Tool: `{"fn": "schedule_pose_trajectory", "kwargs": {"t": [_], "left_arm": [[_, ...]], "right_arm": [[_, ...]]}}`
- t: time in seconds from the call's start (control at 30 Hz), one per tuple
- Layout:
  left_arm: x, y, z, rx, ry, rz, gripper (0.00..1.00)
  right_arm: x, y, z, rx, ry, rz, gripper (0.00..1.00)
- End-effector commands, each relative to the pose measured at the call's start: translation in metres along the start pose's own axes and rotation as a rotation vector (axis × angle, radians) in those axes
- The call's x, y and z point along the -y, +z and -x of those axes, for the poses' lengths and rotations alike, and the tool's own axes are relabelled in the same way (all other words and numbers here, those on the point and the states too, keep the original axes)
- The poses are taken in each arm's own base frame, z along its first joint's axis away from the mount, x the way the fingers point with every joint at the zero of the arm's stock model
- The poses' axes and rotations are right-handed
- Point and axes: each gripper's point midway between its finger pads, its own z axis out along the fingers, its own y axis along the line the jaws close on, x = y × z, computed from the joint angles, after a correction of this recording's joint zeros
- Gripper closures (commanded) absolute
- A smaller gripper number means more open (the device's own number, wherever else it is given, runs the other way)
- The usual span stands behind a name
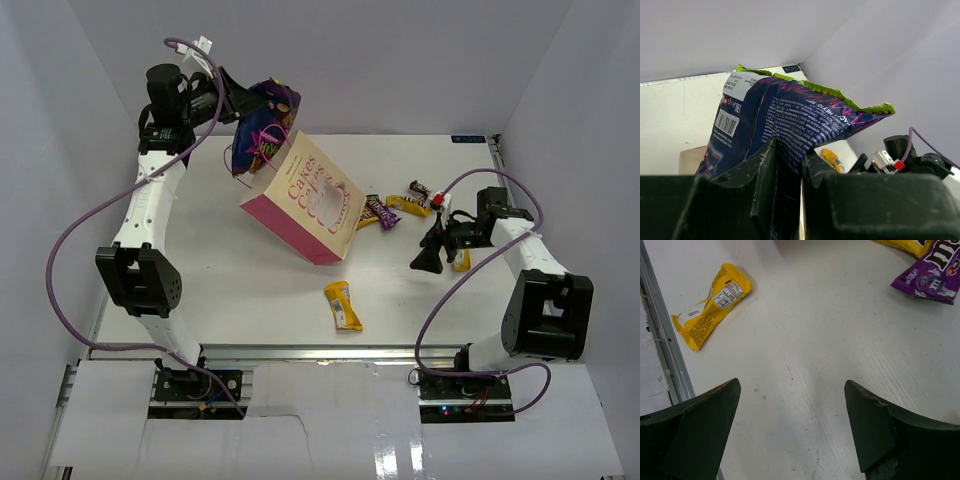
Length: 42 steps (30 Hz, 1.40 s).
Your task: Place the snacks into the paper bag
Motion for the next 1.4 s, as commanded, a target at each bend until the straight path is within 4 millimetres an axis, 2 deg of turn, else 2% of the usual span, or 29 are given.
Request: {"fn": "schedule_pose_trajectory", "kwargs": {"t": [0.0, 0.13, 0.2, 0.23, 0.3, 0.47, 0.53, 0.57, 0.63, 0.67, 0.73, 0.77, 0.87, 0.9, 1.0, 1.17, 1.2, 1.23, 1.27, 1.3, 1.33, 1.37], "left_arm": [[0.091, -0.033, 0.047, 0.139, 0.127, -0.192, 1.00], [0.103, -0.031, 0.048, 0.149, 0.116, -0.238, 1.00], [0.110, -0.030, 0.051, 0.165, 0.116, -0.267, 1.00], [0.112, -0.030, 0.050, 0.163, 0.110, -0.274, 1.00], [0.117, -0.031, 0.051, 0.169, 0.111, -0.291, 1.00], [0.118, -0.027, 0.033, 0.141, 0.065, -0.311, 1.00], [0.119, -0.024, 0.027, 0.132, 0.056, -0.314, 1.00], [0.121, -0.024, 0.025, 0.129, 0.052, -0.318, 1.00], [0.125, -0.023, 0.022, 0.123, 0.050, -0.327, 1.00], [0.124, -0.022, 0.020, 0.118, 0.040, -0.326, 1.00], [0.128, -0.022, 0.018, 0.117, 0.035, -0.332, 1.00], [0.130, -0.023, 0.019, 0.116, 0.032, -0.337, 1.00], [0.136, -0.027, 0.022, 0.127, 0.032, -0.342, 1.00], [0.139, -0.029, 0.024, 0.133, 0.036, -0.343, 1.00], [0.144, -0.034, 0.027, 0.148, 0.038, -0.342, 1.00], [0.136, -0.034, 0.021, 0.146, 0.023, -0.316, 1.00], [0.134, -0.034, 0.019, 0.145, 0.020, -0.309, 1.00], [0.132, -0.034, 0.018, 0.144, 0.020, -0.306, 1.00], [0.130, -0.033, 0.016, 0.140, 0.016, -0.300, 1.00], [0.126, -0.032, 0.012, 0.135, 0.007, -0.290, 1.00], [0.124, -0.032, 0.011, 0.133, 0.004, -0.286, 1.00], [0.121, -0.031, 0.009, 0.131, 0.001, -0.280, 1.00]], "right_arm": [[0.001, 0.003, 0.001, 0.031, 0.023, 0.004, 0.10], [0.008, 0.018, -0.006, 0.001, 0.092, -0.041, 0.10], [0.018, 0.031, -0.011, -0.041, 0.127, -0.095, 0.10], [0.015, 0.045, -0.010, -0.071, 0.120, -0.104, 0.10], [0.017, 0.057, -0.003, -0.062, 0.120, -0.123, 0.09], [0.018, 0.106, 0.018, -0.101, 0.129, -0.140, 0.05], [0.018, 0.124, 0.016, -0.110, 0.161, -0.115, 0.05], [0.023, 0.129, 0.028, -0.084, 0.161, -0.117, 0.04], [0.025, 0.145, 0.026, -0.104, 0.174, -0.080, 0.02], [0.028, 0.150, 0.040, -0.090, 0.151, -0.074, 0.01], [0.023, 0.165, 0.043, -0.100, 0.126, -0.033, 0.00], [0.024, 0.169, 0.056, -0.084, 0.085, -0.031, 0.00], [0.016, 0.186, 0.070, -0.080, 0.037, 0.004, 0.00], [0.014, 0.194, 0.080, -0.069, 0.025, 0.016, 0.00], [0.017, 0.207, 0.093, -0.056, 0.041, 0.029, 0.00], [0.032, 0.228, 0.113, -0.014, 0.072, 0.015, 0.00], [0.035, 0.237, 0.112, -0.015, 0.079, 0.020, 0.00], [0.039, 0.240, 0.128, 0.012, 0.070, 0.014, 0.00], [0.041, 0.243, 0.135, 0.022, 0.069, 0.013, 0.00], [0.043, 0.251, 0.133, 0.016, 0.081, 0.026, 0.01], [0.046, 0.253, 0.148, 0.043, 0.068, 0.024, 0.01], [0.046, 0.255, 0.152, 0.050, 0.062, 0.029, 0.01]]}}
